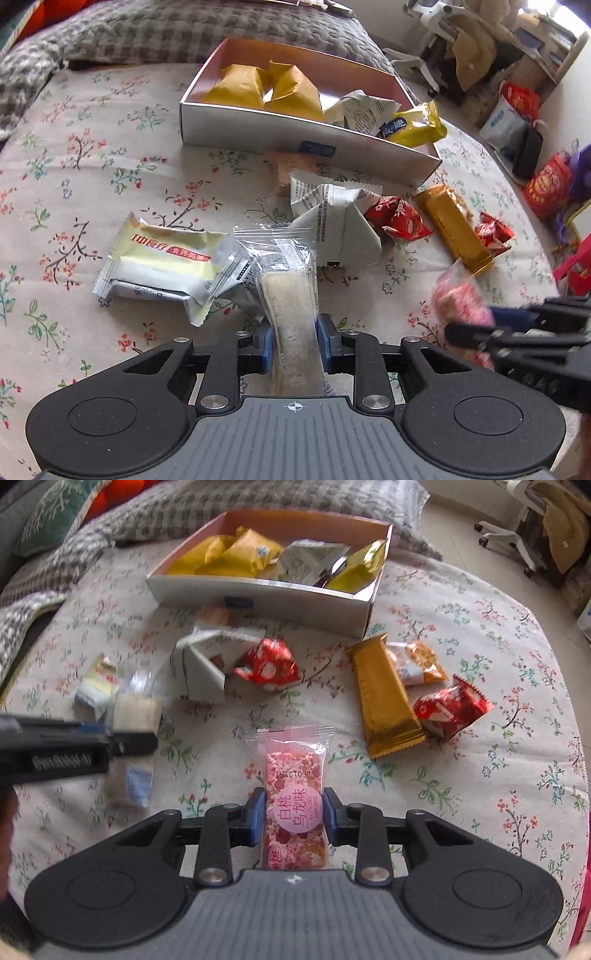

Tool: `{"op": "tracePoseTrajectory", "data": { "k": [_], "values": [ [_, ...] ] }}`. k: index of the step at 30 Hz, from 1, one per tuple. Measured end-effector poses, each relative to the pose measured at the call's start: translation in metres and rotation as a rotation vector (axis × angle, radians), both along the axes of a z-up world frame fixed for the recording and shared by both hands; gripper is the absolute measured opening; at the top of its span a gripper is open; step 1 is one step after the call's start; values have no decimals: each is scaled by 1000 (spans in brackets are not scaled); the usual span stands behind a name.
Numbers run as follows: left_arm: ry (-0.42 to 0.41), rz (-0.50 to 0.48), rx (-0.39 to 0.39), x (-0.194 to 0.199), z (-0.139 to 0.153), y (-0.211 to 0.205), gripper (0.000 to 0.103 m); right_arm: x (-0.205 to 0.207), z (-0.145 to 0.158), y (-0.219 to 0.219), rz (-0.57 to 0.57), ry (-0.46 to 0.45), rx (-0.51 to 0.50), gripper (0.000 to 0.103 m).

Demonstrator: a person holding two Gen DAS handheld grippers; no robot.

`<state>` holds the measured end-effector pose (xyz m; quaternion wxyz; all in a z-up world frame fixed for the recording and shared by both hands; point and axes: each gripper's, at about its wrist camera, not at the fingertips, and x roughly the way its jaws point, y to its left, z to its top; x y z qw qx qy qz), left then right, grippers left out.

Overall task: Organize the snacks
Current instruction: 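Carry both packets into the box and open both grippers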

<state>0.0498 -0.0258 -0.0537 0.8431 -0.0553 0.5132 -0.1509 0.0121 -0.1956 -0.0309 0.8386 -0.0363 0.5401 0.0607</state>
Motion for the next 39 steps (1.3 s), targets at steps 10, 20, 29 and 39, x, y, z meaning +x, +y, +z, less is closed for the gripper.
{"op": "tracePoseTrajectory", "data": {
  "k": [10,20,29,39],
  "values": [
    [-172,61,-71,3,49,28,17,5,20,-20,-81,-100,60,28],
    [-267,129,-28,22,67,42,17,12,35,-23,-121,-223,22,28],
    [-281,105,-71,38,73,36,17,31,40,-26,-138,-237,78,28],
    [-243,53,-144,88,72,19,17,62,43,-31,-170,-213,244,28]
  ]
}}
